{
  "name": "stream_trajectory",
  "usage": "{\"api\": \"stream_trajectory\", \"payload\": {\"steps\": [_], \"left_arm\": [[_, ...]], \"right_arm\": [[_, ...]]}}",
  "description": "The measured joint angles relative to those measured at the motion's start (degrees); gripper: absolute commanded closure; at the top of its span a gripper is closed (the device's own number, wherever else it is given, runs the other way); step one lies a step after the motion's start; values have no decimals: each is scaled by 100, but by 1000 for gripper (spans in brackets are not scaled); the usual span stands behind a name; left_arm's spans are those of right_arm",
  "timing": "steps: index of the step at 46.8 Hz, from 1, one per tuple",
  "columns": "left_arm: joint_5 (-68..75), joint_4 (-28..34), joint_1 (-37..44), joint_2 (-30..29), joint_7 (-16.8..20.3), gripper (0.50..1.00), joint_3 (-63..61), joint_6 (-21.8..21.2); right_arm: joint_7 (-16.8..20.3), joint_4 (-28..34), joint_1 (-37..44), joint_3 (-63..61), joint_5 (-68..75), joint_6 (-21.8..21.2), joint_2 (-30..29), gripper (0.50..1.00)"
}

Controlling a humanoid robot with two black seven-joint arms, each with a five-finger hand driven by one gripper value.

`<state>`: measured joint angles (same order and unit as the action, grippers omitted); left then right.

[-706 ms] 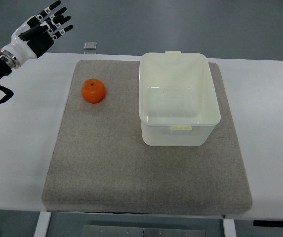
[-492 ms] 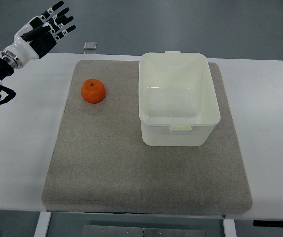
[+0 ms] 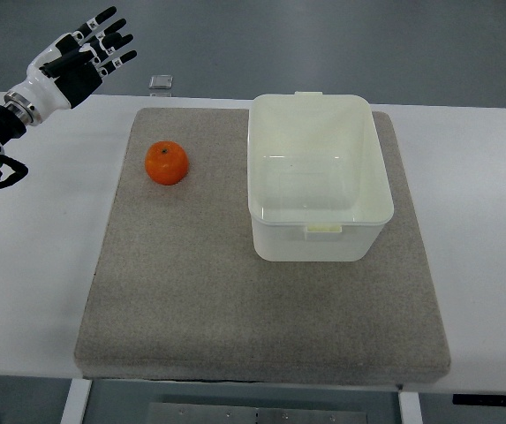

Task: Put orange in box with left hand
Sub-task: 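Extend the open left hand forward toward the orange, then lower the left hand over the orange and close fingers around it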

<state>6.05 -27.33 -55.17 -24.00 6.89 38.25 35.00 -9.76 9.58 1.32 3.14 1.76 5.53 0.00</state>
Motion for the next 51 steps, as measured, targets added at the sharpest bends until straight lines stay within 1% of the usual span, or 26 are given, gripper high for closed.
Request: {"api": "stream_trajectory", "payload": {"steps": [6, 15, 26, 32, 40, 46, 51], "left_arm": [[1392, -25, -89, -36, 69, 501, 23, 0], [2614, -95, -87, -132, 85, 504, -10, 0], [4845, -463, -252, -272, 83, 504, -20, 1], [5504, -775, -272, -280, 84, 506, -25, 1], [6446, -1023, -327, -263, 88, 508, -28, -2], [7087, -1279, -331, -255, 195, 508, -29, -247], [7618, -1436, -323, -248, 331, 508, -29, -298]], "right_arm": [[0, 0, -1, 0, 0, 0, 0, 574], [0, 0, 2, -2, 0, 0, 0, 574], [0, 0, 0, 1, 0, 0, 0, 574], [0, 0, -1, 0, 0, 0, 0, 574], [0, 0, -1, 0, 0, 0, 0, 574], [0, 0, -1, 1, 0, 0, 0, 574], [0, 2, -1, 1, 0, 0, 0, 574]]}}
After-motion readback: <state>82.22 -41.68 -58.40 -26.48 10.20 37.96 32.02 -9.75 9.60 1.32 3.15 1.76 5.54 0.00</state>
